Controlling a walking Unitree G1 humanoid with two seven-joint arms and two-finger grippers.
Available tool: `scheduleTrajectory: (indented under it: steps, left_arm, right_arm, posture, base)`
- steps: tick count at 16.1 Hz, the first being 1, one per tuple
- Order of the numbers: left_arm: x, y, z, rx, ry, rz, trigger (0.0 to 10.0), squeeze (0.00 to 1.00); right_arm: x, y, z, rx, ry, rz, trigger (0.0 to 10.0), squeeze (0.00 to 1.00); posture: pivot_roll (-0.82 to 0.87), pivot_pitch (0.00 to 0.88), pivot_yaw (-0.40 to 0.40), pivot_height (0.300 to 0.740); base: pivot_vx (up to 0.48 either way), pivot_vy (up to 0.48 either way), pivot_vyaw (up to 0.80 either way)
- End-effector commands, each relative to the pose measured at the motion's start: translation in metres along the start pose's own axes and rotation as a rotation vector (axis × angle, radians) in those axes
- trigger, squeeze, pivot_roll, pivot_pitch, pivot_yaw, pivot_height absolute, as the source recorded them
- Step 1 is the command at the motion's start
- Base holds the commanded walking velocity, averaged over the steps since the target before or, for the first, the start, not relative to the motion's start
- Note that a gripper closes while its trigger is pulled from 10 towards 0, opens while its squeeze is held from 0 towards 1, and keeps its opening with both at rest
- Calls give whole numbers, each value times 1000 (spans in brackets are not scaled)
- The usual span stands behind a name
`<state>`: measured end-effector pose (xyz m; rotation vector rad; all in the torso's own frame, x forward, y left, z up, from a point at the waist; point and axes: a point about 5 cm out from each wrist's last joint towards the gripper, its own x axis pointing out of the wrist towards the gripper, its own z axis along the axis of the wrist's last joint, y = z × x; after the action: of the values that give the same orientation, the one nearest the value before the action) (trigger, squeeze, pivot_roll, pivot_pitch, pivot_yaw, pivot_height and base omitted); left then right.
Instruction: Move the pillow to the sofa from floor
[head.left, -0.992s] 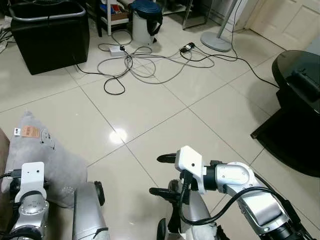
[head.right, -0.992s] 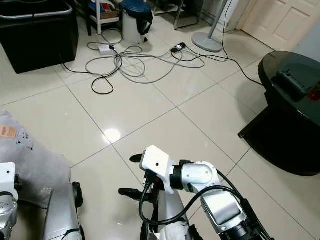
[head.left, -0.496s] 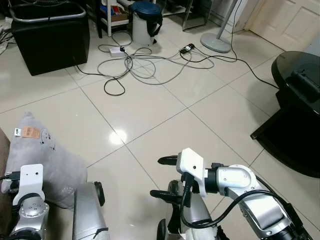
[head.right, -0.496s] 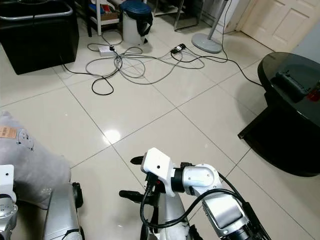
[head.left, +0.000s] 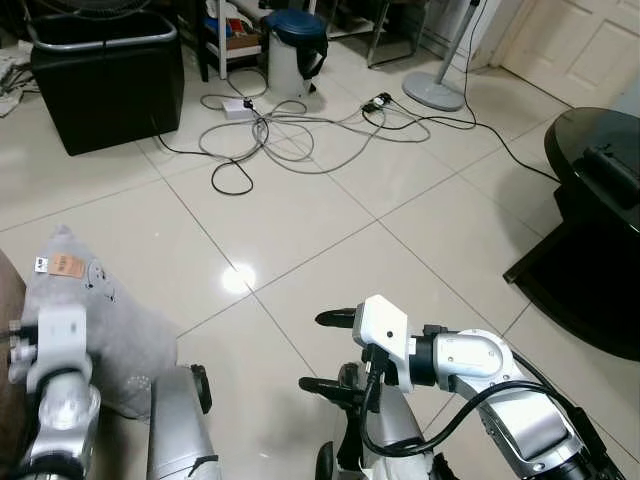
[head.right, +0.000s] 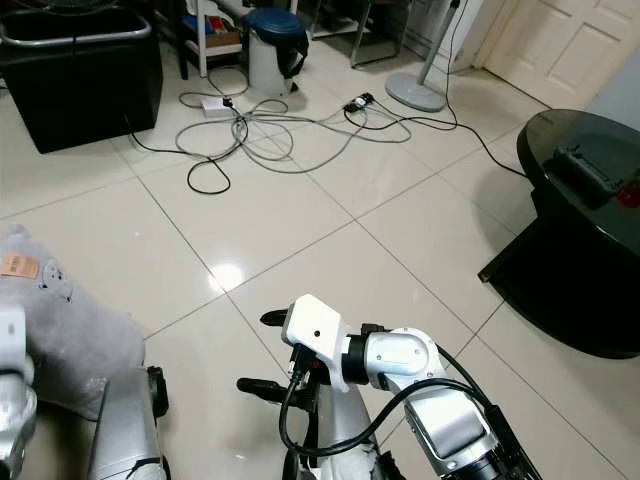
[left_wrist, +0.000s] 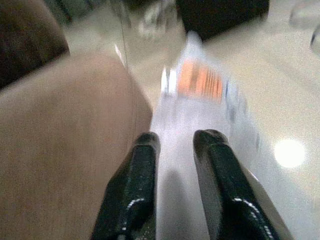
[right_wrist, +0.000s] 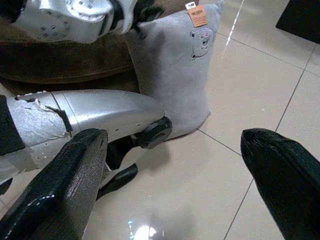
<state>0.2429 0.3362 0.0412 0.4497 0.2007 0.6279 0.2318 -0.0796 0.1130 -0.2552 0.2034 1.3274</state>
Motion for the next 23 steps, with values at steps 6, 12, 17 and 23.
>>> scheduleTrajectory:
  steps: [6, 12, 17, 23]
  left_arm:
    - [7, 1, -1, -18, 75, 2, 10000, 1000]
    - [7, 9, -8, -16, 122, 1, 10000, 1000]
    - [8, 13, -12, -102, 189, 30, 10000, 1000]
    - [13, 28, -15, -222, 242, 79, 10000, 1000]
  right_arm:
    - [-4, -3, -2, -4, 1, -21, 10000, 0]
    - [-5, -1, -2, -4, 1, -23, 10000, 0]
    - [-13, -5, 0, -13, 15, -40, 10000, 0]
    - [-25, -13, 18, -5, 1, -62, 10000, 0]
  posture:
    - [-72, 22, -182, 541]
    - [-72, 12, -176, 541]
    - [-105, 36, -205, 541]
    - [-157, 104, -312, 541]
  base:
    - [0, 0, 0]
    - [0, 0, 0]
    - [0, 0, 0]
    - [0, 0, 0]
